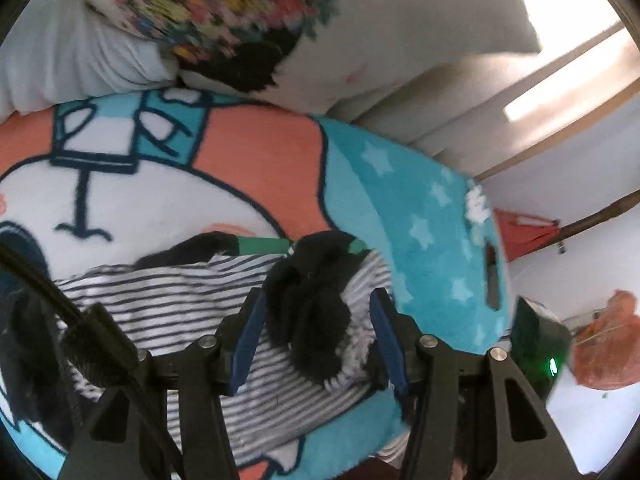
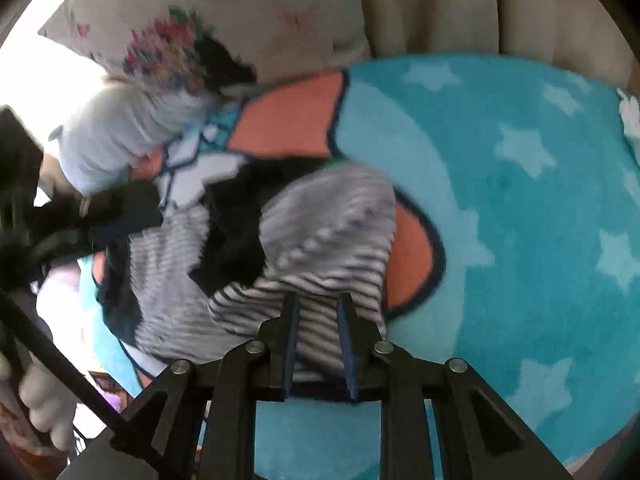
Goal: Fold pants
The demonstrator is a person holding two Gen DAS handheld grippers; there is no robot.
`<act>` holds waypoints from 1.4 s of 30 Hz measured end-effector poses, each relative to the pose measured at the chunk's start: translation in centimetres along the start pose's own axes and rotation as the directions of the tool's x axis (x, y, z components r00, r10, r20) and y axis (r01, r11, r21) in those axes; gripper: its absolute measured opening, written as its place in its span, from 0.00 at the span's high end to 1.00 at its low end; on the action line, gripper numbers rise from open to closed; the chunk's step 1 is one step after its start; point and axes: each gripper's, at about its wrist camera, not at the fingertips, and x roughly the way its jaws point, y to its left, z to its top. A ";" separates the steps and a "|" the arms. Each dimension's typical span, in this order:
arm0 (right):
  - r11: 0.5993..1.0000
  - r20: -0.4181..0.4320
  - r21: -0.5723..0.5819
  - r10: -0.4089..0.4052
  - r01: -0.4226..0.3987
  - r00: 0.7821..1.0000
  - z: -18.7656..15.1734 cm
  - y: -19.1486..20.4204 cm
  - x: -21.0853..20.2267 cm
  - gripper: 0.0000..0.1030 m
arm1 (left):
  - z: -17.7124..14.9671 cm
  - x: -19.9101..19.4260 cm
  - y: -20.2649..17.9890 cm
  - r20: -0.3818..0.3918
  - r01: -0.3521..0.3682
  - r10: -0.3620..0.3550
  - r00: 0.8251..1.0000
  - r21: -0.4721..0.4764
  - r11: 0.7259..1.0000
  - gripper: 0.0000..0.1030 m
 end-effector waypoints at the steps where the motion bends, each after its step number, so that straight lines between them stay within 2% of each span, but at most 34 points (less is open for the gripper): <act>1: 1.000 -0.008 -0.011 -0.003 0.003 1.000 -0.3 -0.2 0.5 0.80 | 0.1 0.9 -0.1 -0.012 -0.019 0.019 1.000 0.000 1.000 0.49; 5: 0.998 0.007 -0.056 -0.015 0.016 1.000 -0.9 0.1 0.7 0.80 | -0.2 4.0 0.9 -0.072 -0.103 0.101 0.992 -0.033 0.994 0.49; 11: 0.997 -0.001 -0.075 0.005 -0.005 1.000 -1.0 -0.3 0.9 0.79 | -0.5 4.2 2.0 -0.071 -0.099 0.093 0.993 -0.077 0.992 0.49; 14: 0.997 -0.018 -0.077 0.009 -0.011 1.000 -0.6 -0.3 0.7 0.79 | -1.1 1.3 2.1 -0.017 -0.072 0.071 0.997 -0.078 0.994 0.49; 17: 0.998 -0.001 -0.061 0.020 -0.020 1.000 0.1 0.0 -0.5 0.79 | -1.7 -3.2 3.5 0.060 -0.064 0.070 0.996 -0.094 0.993 0.49; 21: 0.995 0.057 -0.094 0.031 -0.025 0.998 1.3 2.0 -2.4 0.72 | -4.8 -8.7 7.6 0.145 -0.110 0.137 0.980 -0.181 0.977 0.47; 24: 0.986 0.051 -0.154 0.068 -0.059 0.996 2.2 5.6 -2.3 0.65 | -7.8 -11.5 11.6 0.177 -0.161 0.215 0.960 -0.279 0.947 0.47; 27: 0.970 0.005 -0.223 0.102 -0.099 0.995 2.3 9.4 -0.5 0.59 | -10.6 -13.0 15.6 0.165 -0.211 0.287 0.944 -0.367 0.906 0.47; 29: 0.953 -0.049 -0.276 0.119 -0.128 0.992 2.0 12.9 1.2 0.56 | -12.3 -13.5 17.5 0.153 -0.214 0.301 0.941 -0.416 0.884 0.47; 33: 0.923 -0.141 -0.336 0.145 -0.185 0.979 2.2 19.5 4.6 0.38 | -14.7 -14.4 20.0 0.157 -0.194 0.297 0.942 -0.468 0.862 0.47; 36: 0.923 -0.196 -0.349 0.097 -0.162 0.976 3.1 24.0 7.8 0.36 | -15.6 -14.8 20.8 0.168 -0.172 0.286 0.943 -0.489 0.855 0.47; 39: 0.930 -0.237 -0.354 0.010 -0.096 0.971 3.8 27.2 10.9 0.30 | -16.4 -14.9 21.6 0.181 -0.136 0.258 0.949 -0.505 0.852 0.47; 42: 0.931 -0.292 -0.366 -0.107 -0.008 0.950 3.8 29.4 14.3 0.25 | -17.0 -15.3 22.3 0.187 -0.107 0.230 0.955 -0.506 0.856 0.47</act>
